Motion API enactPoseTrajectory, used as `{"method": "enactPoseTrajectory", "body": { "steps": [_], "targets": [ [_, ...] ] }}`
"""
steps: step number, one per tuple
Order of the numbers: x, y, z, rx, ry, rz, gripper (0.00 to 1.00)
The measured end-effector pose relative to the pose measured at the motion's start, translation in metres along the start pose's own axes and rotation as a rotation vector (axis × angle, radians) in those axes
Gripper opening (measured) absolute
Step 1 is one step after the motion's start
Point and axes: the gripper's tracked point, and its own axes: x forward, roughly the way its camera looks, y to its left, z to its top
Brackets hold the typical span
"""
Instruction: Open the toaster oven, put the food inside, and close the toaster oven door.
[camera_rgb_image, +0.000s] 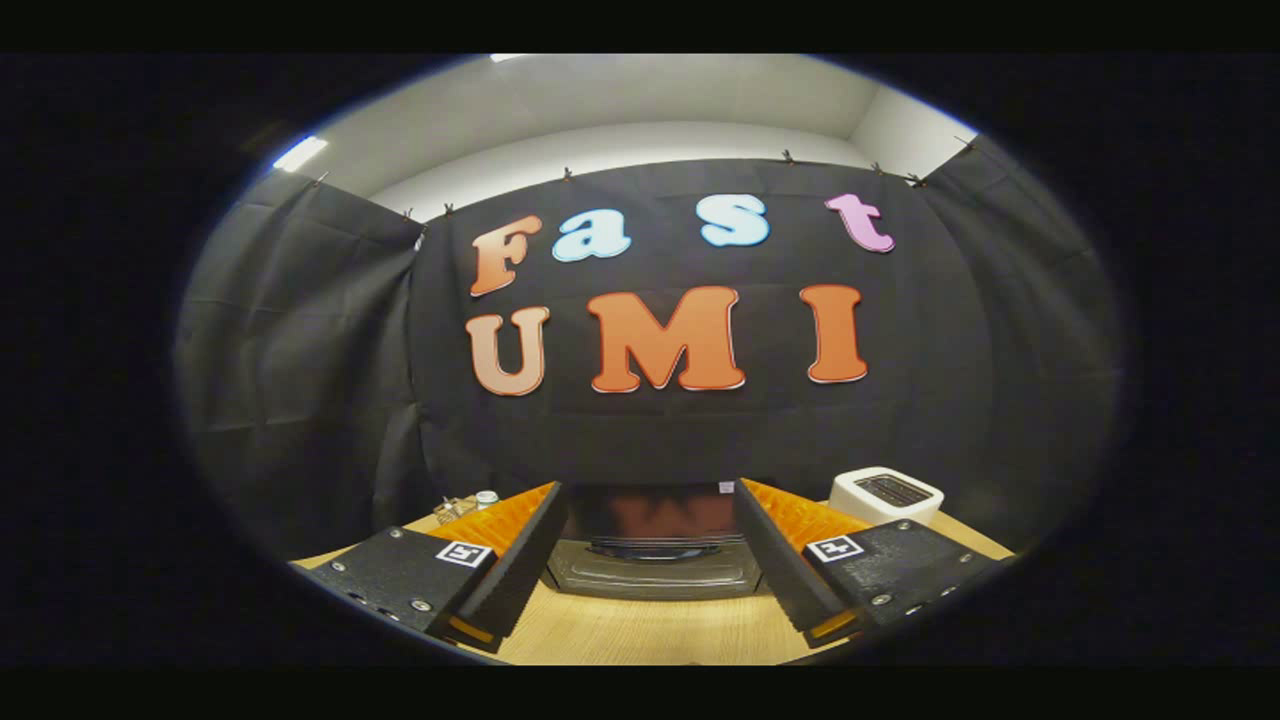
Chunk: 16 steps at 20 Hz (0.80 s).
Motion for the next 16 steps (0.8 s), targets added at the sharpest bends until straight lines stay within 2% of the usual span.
{"method": "enactPoseTrajectory", "body": {
  "steps": [7,11,16],
  "targets": [
    [0.066,0.002,-0.09,-0.002,0.223,-0.01,0.99],
    [0.094,0.011,-0.116,0.003,0.298,0.004,0.99],
    [0.115,0.008,-0.131,0.021,0.331,-0.04,0.99]
  ]
}}
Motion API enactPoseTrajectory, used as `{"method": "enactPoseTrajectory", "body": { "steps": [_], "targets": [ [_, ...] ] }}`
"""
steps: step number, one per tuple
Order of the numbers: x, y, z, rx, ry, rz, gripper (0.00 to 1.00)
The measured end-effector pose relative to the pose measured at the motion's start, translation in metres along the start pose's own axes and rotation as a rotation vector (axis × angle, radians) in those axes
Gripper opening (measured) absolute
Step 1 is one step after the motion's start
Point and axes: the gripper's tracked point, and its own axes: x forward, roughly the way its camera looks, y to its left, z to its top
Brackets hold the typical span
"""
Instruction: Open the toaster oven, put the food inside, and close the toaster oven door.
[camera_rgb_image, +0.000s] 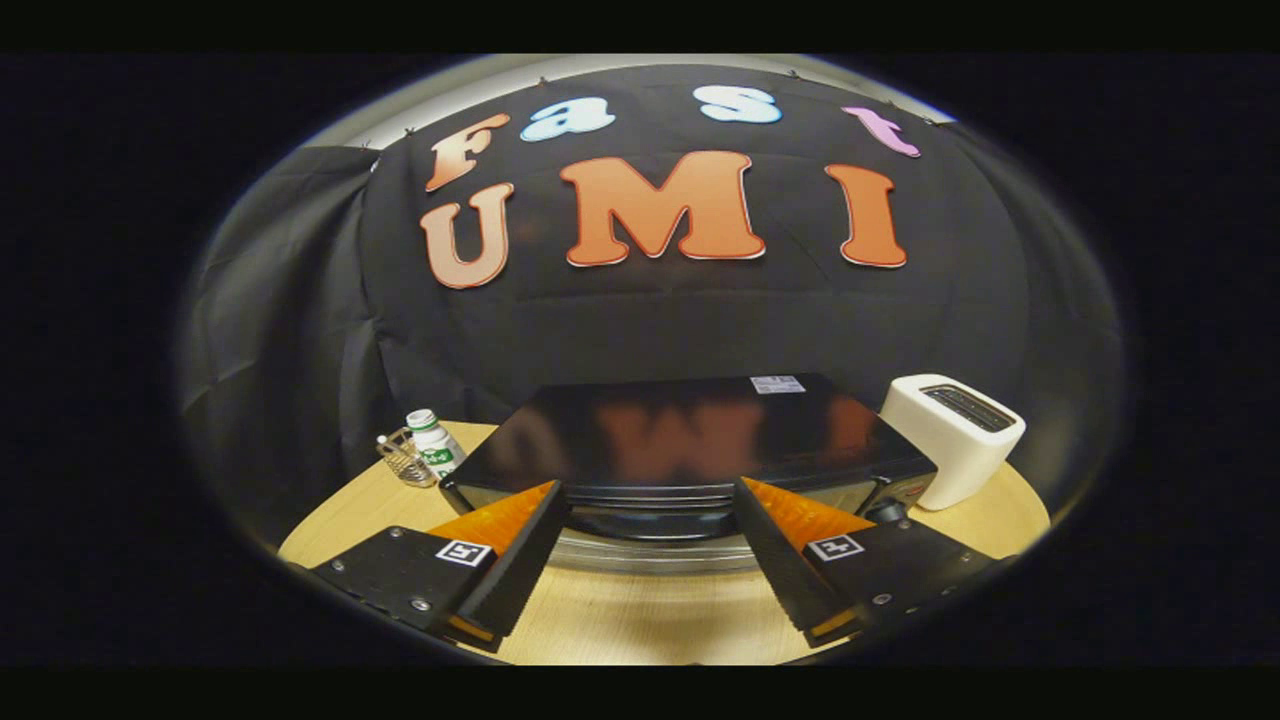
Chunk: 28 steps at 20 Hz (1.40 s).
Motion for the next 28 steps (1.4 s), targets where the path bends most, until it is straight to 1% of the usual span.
{"method": "enactPoseTrajectory", "body": {
  "steps": [3,6,8,12,18,20,24,28],
  "targets": [
    [0.008,-0.005,-0.002,-0.039,0.006,-0.041,0.98],
    [0.006,-0.004,-0.003,-0.076,0.007,-0.042,0.97],
    [0.002,-0.003,-0.006,-0.075,0.013,-0.038,0.95],
    [-0.016,-0.002,-0.015,-0.1,0.018,-0.039,0.94],
    [-0.058,0.001,-0.05,-0.137,-0.005,-0.029,0.94],
    [-0.069,0.002,-0.068,-0.156,0.002,-0.02,0.94],
    [-0.082,0.001,-0.099,-0.163,0.064,0.01,0.94],
    [-0.087,0.001,-0.125,-0.116,0.14,0.067,0.94]
  ]
}}
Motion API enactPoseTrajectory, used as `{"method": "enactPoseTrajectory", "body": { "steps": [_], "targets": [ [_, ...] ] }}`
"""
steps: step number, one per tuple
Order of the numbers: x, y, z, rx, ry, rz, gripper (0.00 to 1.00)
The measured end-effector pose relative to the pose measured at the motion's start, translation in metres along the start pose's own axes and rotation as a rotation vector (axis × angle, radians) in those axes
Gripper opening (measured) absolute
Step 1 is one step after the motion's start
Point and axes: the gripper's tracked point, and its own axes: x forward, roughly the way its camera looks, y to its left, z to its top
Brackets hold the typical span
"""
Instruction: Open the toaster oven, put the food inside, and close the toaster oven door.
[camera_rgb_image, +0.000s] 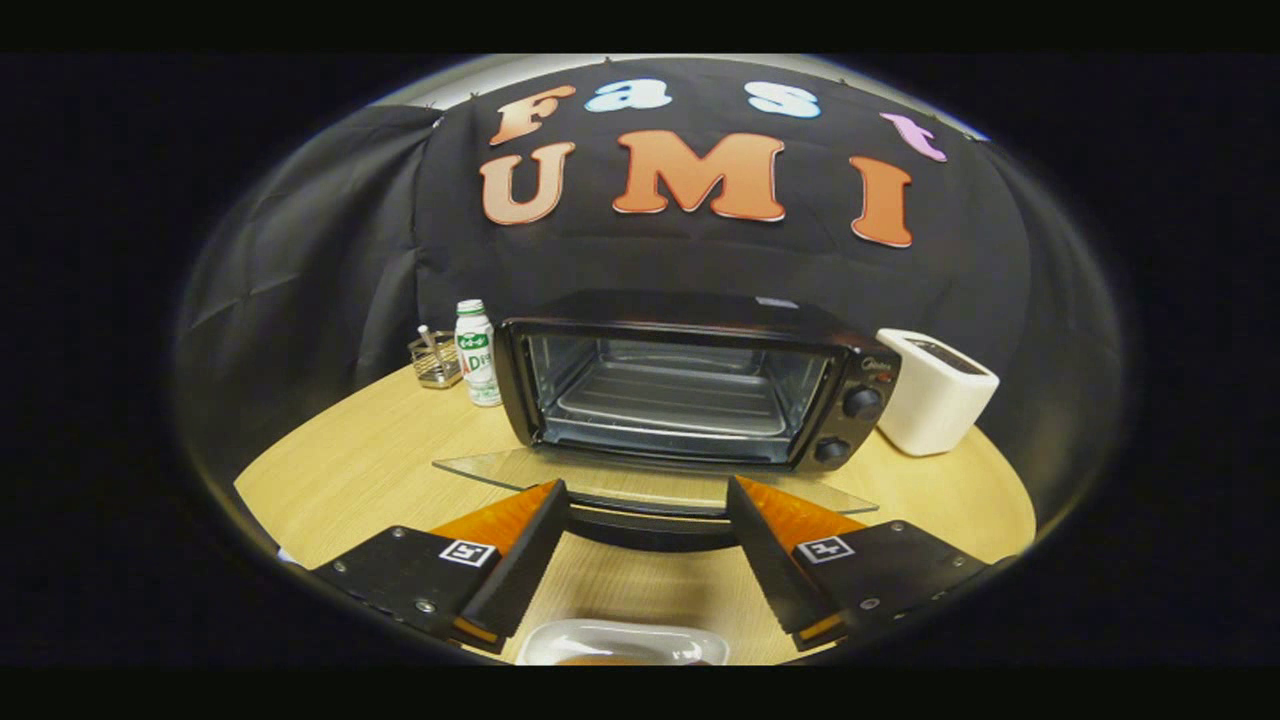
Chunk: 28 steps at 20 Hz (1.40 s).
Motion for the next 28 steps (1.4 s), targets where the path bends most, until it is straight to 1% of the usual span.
{"method": "enactPoseTrajectory", "body": {
  "steps": [5,11,17,21,26,28],
  "targets": [
    [0.008,0.004,-0.028,0.096,0.094,0.074,0.94],
    [0.029,-0.001,-0.068,0.13,0.213,0.066,0.93],
    [0.032,-0.004,-0.065,0.141,0.204,0.064,0.93],
    [0.013,-0.007,-0.067,0.125,0.182,0.083,0.93],
    [-0.042,0.001,-0.069,0.07,0.12,0.149,0.94],
    [-0.065,0.004,-0.08,0.058,0.126,0.174,0.96]
  ]
}}
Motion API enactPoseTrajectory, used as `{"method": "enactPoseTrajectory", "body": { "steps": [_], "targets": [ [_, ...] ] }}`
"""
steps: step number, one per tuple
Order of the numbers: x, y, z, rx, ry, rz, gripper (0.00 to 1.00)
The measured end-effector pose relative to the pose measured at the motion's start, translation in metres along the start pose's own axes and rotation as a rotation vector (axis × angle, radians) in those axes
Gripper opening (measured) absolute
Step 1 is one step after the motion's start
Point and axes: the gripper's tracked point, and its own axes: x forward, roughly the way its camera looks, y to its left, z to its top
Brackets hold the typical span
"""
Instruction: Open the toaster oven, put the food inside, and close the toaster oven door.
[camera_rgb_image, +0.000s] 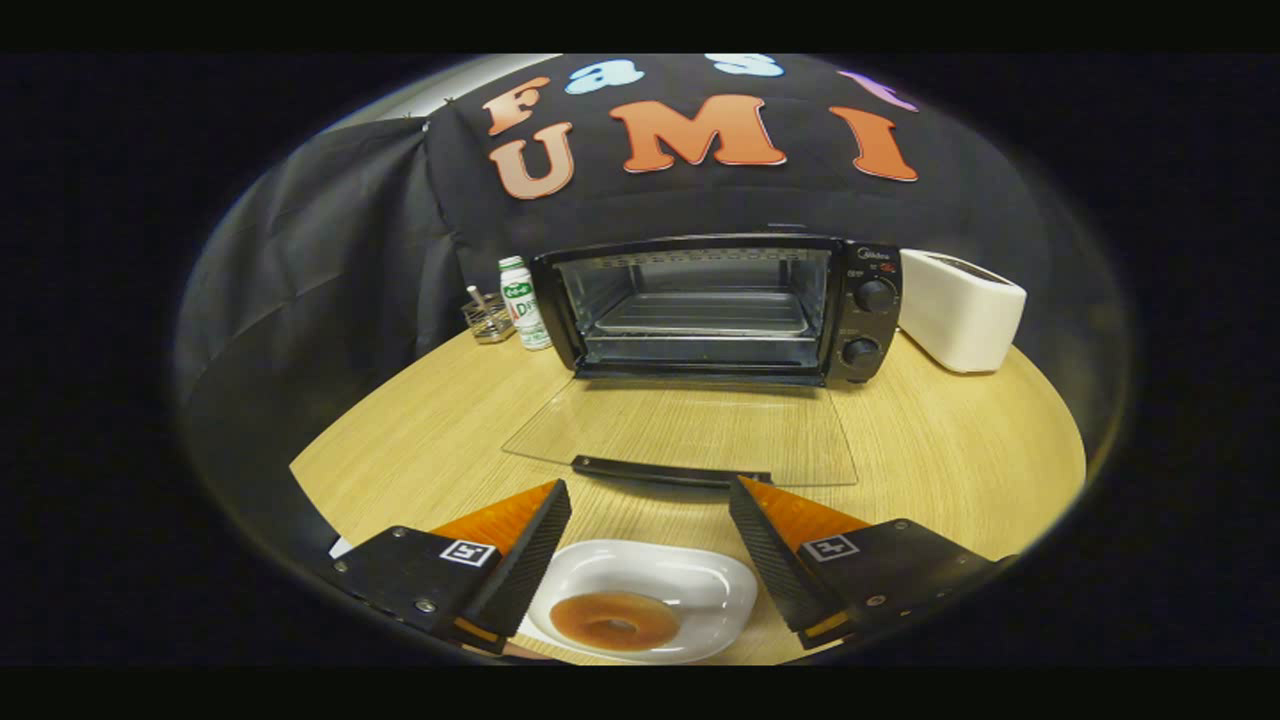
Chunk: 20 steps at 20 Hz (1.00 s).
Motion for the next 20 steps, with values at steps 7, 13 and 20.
{"method": "enactPoseTrajectory", "body": {
  "steps": [7,13,20],
  "targets": [
    [-0.048,0.015,-0.07,-0.087,0.099,0.052,0.95],
    [-0.044,0.02,-0.101,-0.103,0.166,0.061,0.95],
    [-0.035,0.015,-0.112,-0.073,0.193,0.042,0.89]
  ]
}}
